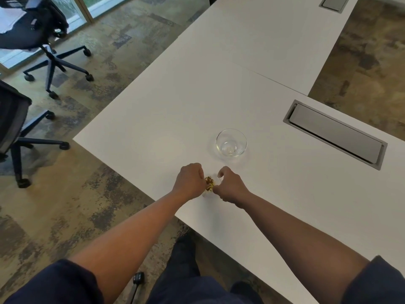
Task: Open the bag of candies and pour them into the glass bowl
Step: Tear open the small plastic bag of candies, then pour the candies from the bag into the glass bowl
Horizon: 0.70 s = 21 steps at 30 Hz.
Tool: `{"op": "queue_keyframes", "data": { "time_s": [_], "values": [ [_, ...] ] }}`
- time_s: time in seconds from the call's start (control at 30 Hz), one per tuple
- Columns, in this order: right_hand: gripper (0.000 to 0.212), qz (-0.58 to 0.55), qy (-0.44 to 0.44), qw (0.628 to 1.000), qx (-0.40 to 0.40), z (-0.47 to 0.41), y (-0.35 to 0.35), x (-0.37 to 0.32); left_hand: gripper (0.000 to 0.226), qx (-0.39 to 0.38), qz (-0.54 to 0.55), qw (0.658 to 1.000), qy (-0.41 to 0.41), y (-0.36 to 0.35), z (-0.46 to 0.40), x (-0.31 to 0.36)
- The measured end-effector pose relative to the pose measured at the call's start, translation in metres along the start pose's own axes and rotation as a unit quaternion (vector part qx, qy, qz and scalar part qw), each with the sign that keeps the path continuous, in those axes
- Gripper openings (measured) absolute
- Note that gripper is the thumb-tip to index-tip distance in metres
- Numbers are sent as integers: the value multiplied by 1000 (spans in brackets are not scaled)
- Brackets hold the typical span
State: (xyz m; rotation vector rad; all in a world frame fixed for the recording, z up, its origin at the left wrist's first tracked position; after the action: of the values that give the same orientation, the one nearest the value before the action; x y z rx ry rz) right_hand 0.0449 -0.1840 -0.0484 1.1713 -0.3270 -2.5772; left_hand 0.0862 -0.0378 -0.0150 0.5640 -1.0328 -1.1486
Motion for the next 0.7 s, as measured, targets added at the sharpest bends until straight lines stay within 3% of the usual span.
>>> {"op": "queue_keyframes", "data": {
  "time_s": [0.2, 0.33, 0.43, 0.5, 0.6, 0.7],
  "values": [
    [37, 56, 31, 998, 16, -2, 15, -3, 19, -9, -49, 999, -20, 2, 3, 1],
    [31, 30, 60, 998, 1, 1, 22, -1, 17, 5, -54, 998, -42, 7, 2, 14],
    [43, -101, 50, 993, -26, 9, 29, 8, 14, 7, -66, 996, -58, 12, 1, 27],
    [56, -232, -15, 972, -29, 10, 35, 23, 15, 1, -76, 995, -70, 15, 2, 39],
    [62, -400, -104, 910, -36, 6, 36, 45, 14, -7, -85, 992, -97, 23, 3, 59],
    [68, -498, -147, 852, -65, 1, 29, 53, 13, -6, -70, 988, -135, 34, 5, 81]
  ]
}}
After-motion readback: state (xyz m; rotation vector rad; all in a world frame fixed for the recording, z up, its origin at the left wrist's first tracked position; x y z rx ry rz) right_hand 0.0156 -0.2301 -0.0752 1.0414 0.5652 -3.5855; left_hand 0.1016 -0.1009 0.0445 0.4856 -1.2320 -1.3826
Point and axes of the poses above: each hand's wrist, its own z-axis away from the middle knuckle, its own y-axis out of the back of the hand, x = y × z, the point moved 7 cm from there along -z, towards the middle knuckle, and after that the axes turned 13 degrees about -z, right-handed, at the moved point
